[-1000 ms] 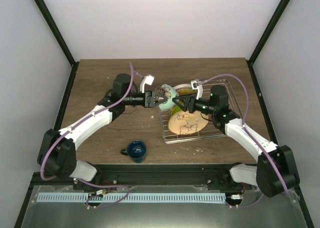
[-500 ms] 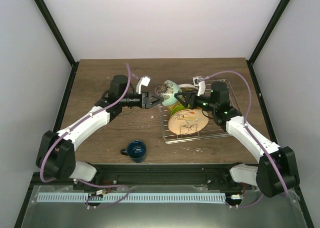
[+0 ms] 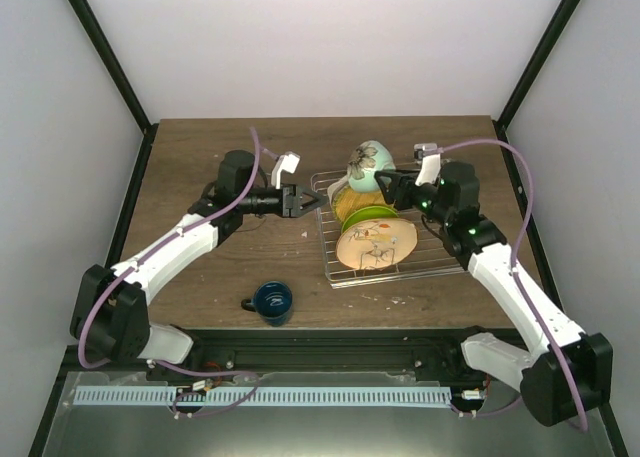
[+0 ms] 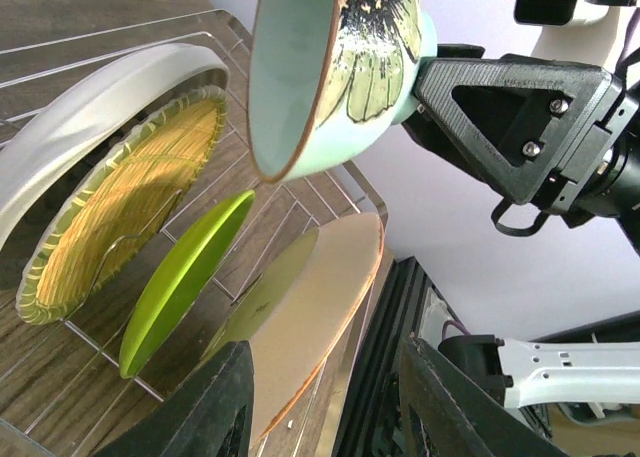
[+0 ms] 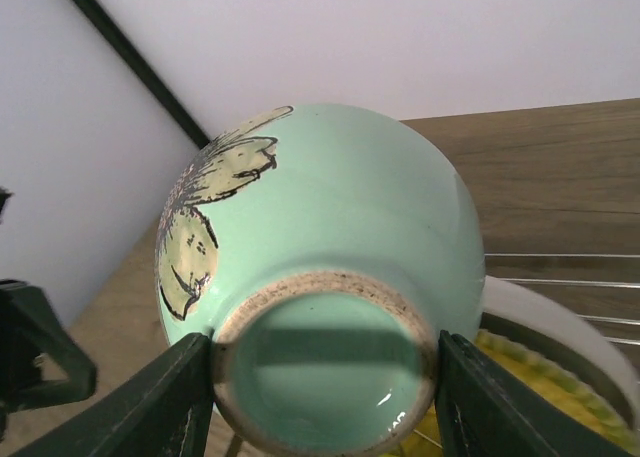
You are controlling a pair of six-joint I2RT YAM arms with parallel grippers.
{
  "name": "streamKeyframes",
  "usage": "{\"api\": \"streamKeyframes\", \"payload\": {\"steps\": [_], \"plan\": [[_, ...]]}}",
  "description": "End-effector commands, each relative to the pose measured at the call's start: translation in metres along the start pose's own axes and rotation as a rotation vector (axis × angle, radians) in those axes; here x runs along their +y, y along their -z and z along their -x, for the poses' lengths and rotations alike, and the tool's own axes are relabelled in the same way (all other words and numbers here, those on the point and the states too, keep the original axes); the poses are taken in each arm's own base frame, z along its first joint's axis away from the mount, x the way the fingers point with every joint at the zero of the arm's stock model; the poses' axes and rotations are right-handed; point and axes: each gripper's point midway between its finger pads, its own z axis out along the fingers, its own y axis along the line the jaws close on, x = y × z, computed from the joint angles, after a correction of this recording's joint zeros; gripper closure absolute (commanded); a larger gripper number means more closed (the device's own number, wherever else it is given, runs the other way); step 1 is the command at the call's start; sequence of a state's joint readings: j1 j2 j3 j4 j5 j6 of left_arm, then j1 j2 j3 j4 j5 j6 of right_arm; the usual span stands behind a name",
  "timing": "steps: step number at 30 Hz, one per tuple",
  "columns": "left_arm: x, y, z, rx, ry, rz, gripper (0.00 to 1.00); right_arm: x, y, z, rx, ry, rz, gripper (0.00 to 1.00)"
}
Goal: Load the mixed dishes into the dish rack
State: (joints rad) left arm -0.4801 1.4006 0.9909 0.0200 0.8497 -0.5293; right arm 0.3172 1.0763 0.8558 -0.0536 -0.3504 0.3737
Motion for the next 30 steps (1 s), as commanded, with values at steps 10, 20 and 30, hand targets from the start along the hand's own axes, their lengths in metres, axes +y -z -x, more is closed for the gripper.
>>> {"api": "streamKeyframes", "payload": {"steps": [10, 20, 30], "plan": [[0.005, 0.002, -0.003, -0.001, -0.011, 0.018, 0.57, -0.07, 0.05, 0.049, -0.131, 0.006, -0.51, 0.54], [0.005, 0.003, -0.003, 0.0, -0.013, 0.022, 0.57, -0.131, 0.073, 0.037, -0.06, -0.048, -0.757, 0.55], [0.006, 0.003, -0.003, 0.002, -0.016, 0.025, 0.57, -0.152, 0.041, -0.006, 0.119, -0.056, -0.723, 0.55]]}}
